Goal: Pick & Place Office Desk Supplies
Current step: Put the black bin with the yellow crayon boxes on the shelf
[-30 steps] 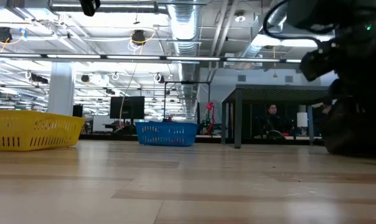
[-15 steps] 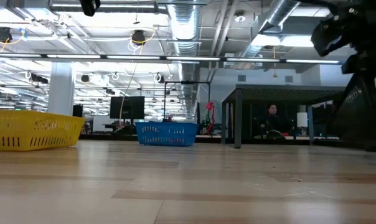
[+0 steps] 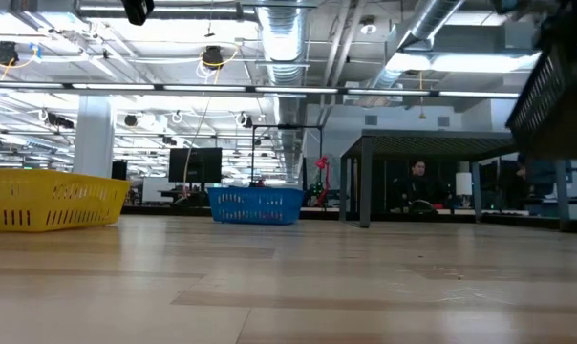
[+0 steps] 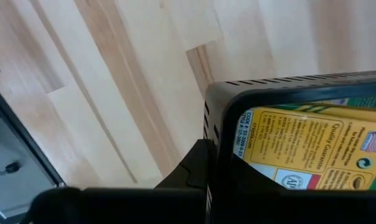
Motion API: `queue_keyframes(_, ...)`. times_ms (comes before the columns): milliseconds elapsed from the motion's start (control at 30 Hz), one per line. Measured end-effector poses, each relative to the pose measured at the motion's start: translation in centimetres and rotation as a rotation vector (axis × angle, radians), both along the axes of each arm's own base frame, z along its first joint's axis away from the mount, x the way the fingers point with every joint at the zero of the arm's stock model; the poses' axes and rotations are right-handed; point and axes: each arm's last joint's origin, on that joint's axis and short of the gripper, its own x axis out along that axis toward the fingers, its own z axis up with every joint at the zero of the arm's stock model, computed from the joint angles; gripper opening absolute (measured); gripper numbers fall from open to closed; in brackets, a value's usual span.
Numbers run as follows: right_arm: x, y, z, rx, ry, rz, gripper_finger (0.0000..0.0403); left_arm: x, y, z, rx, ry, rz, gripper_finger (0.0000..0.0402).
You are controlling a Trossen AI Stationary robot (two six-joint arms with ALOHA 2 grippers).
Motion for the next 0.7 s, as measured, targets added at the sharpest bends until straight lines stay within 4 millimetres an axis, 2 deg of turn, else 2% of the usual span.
queue_keyframes(333,-0.4,-0.6,4.8,-0.068,-0.028,0.045,0.0,0.0,0.0,-0.1,0.003,0.013,0.0,0.0172)
queue_keyframes(700,0.0,-4.3,6.2,-0.091,-0.018,0.126,0.0,0.0,0.0,-0.1,0.028,0.014,-0.003,0.0172)
